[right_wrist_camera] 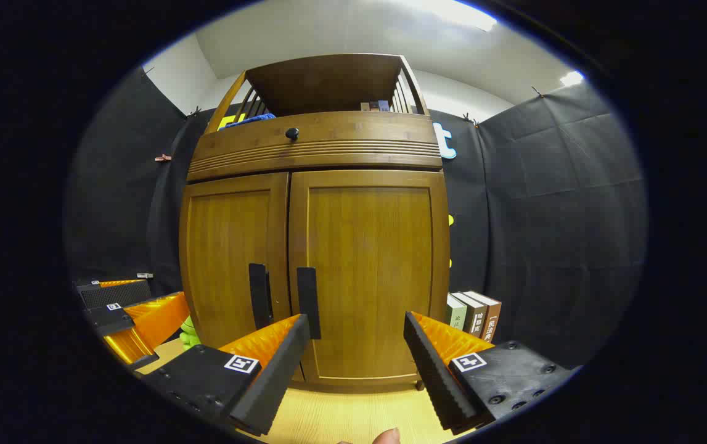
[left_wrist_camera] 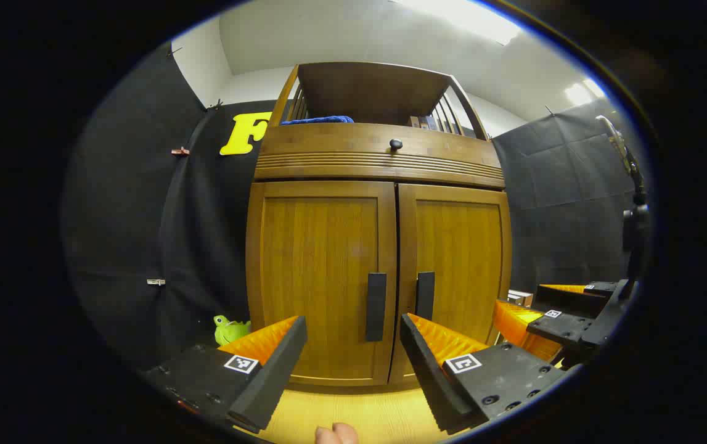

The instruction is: Open the right door of the double-door shoe cabinet with the right hand, and open the left door with the left hand.

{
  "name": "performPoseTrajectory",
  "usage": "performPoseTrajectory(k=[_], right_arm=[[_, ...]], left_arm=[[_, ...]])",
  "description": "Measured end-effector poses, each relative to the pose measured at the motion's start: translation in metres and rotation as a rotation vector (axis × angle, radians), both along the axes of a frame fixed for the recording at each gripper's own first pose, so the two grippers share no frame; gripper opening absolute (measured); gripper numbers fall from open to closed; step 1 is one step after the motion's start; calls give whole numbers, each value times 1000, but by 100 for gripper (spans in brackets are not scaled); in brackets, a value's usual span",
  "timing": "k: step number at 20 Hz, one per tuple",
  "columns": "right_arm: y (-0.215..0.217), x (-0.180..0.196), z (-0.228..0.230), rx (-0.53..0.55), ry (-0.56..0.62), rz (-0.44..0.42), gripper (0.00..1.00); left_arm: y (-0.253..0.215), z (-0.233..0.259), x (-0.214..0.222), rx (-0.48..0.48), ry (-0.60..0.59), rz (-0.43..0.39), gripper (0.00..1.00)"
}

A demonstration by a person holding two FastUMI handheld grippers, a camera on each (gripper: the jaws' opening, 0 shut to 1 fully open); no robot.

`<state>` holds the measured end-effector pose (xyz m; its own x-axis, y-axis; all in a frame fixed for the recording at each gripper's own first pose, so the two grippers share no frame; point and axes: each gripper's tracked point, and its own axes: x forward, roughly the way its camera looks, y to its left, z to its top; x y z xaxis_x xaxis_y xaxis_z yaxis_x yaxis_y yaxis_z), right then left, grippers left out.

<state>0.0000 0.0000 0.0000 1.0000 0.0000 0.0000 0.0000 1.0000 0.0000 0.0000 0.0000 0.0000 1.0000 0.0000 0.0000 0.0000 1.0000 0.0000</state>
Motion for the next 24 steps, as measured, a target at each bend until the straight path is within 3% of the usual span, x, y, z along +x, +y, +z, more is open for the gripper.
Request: performPoseTrajectory(k=[24], right_arm=[[7,8,-6,0,8,22,98]], left_arm=[[20,-17,1,30,39,66,94]])
